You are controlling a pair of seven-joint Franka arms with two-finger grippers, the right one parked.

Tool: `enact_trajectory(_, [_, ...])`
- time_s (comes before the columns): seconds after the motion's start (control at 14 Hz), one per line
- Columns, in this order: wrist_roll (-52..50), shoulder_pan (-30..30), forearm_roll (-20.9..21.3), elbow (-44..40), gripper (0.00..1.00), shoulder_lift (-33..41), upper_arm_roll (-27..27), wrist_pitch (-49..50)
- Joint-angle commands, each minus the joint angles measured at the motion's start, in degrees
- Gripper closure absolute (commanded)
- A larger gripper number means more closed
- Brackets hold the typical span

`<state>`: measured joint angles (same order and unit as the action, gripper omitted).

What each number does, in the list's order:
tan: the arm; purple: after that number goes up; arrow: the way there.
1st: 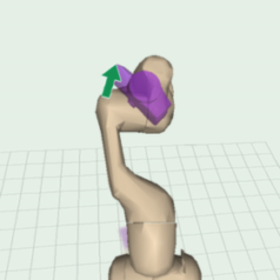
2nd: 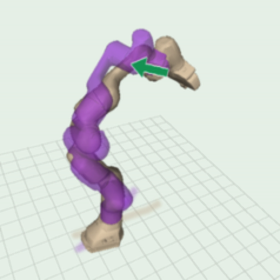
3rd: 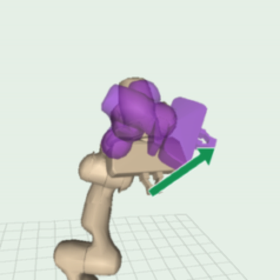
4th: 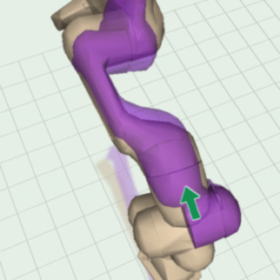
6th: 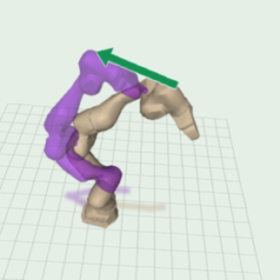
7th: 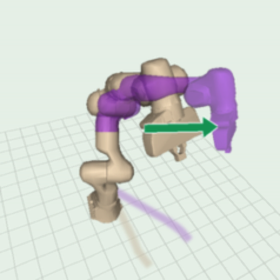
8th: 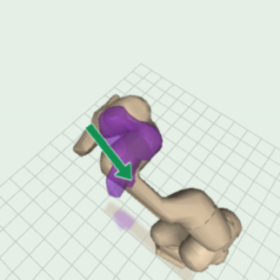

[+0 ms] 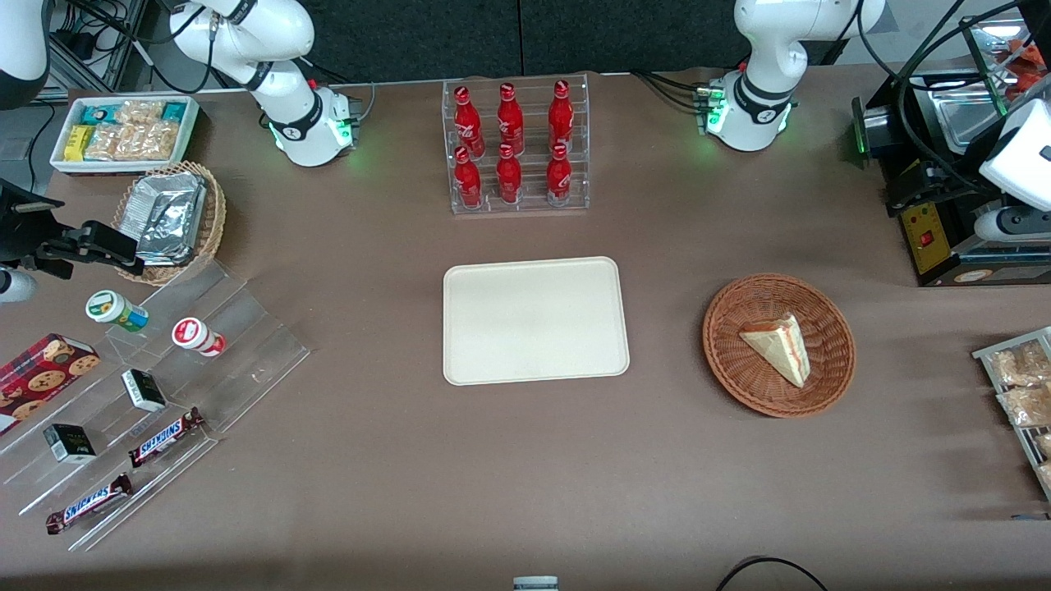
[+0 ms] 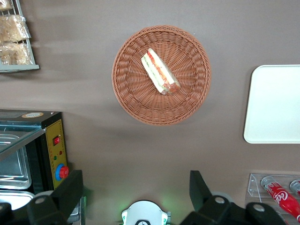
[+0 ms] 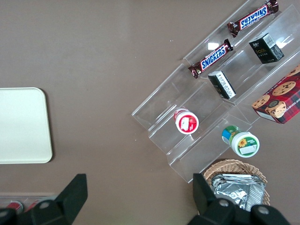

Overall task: Place sandwich from basket to tray
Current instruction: 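Move the left gripper from rest toward the wicker basket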

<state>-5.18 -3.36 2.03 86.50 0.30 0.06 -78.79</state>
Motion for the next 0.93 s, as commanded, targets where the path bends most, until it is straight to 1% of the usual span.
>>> enact_trajectory(0.0, [1.0, 0.3, -1.7, -1.3, 0.0, -0.1, -0.1, 0.7])
enact_trajectory(0.36, [0.2, 0.1, -1.3, -0.3, 0.0, -2.7, -0.1, -1.6])
enact_trajectory(0.57, [-0.1, 0.4, -1.0, 5.9, 0.0, -3.0, -0.1, -9.0])
enact_trajectory(0.64, [-2.1, 0.4, -1.0, 8.1, 0.0, -3.0, -0.1, -11.4])
enact_trajectory(0.79, [-10.3, 0.5, -0.9, 12.8, 0.0, -3.1, -0.1, -16.7])
enact_trajectory(0.86, [-11.5, 0.5, -0.9, 15.8, 0.0, -2.9, 0.0, -20.2])
